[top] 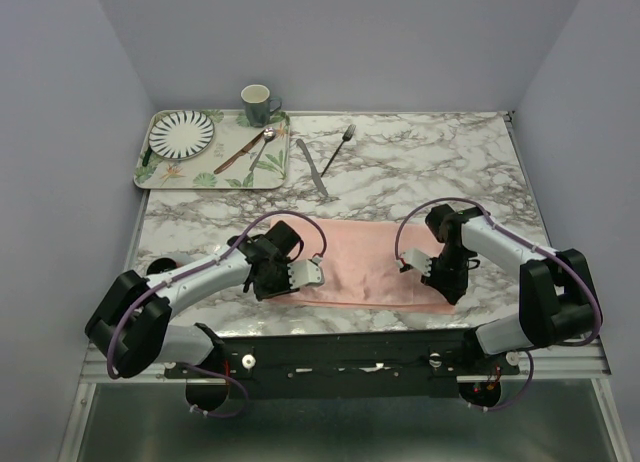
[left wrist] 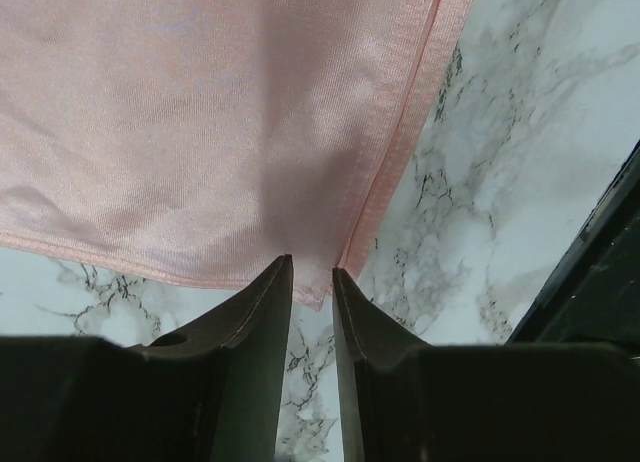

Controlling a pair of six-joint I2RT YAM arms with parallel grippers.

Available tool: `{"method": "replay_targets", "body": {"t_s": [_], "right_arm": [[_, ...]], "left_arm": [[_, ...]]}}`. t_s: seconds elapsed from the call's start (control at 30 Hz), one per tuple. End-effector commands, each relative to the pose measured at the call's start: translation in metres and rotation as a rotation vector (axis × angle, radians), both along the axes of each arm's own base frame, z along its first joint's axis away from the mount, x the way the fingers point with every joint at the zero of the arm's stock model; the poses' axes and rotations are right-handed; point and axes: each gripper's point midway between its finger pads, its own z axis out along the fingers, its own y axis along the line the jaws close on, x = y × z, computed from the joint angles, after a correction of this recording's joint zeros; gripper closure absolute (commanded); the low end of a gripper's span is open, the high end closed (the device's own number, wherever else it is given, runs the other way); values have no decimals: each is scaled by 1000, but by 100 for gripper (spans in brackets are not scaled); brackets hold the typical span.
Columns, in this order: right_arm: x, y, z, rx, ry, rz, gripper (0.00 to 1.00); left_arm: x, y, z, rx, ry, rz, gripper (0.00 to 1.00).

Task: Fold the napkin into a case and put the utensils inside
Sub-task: Smooth out the rectangle-folded napkin at the center of the board.

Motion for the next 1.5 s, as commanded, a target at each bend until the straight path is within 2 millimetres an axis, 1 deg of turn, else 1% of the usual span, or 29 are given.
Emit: {"method": "replay_targets", "body": {"t_s": [0.0,0.13,0.33,0.47,0.57,0.6,0.67,0.7,0.93,1.1,1.33,1.4,1.47], "right_arm": [[1,4,5,16,20,15,99],[0,4,5,13,24,17,98],[0,4,5,16,28,13,98],[0,5,5,17,32,12,98],[1,5,5,15,31,13,98],[1,5,5,15,30,11,98],[1,4,6,15,28,13,98],[2,5,6,17,25,16,98],[3,5,11,19,16,22,98],[1,3,13,19,22,36,98],[-1,2,11,12,33,44,96],[-3,2,10,12,44,47,93],[-2,2,9,13,47,46,83]], "left_arm": [[1,2,-5,19,-5,-5,61],[-2,3,-8,25,3,-13,60],[0,4,-11,39,-11,-14,60],[-1,4,-13,39,-7,-17,62],[-2,4,-12,36,-6,-14,71],[-2,3,-11,30,-6,-14,76],[-1,2,-8,21,-11,-13,81],[-2,2,-6,19,-7,-14,86],[-3,-3,11,-11,-10,-10,99],[-11,-6,21,-41,20,-11,100],[-20,-4,16,-35,53,-19,100],[-21,-3,13,-27,58,-20,100],[-22,-1,10,-18,57,-21,100]]}}
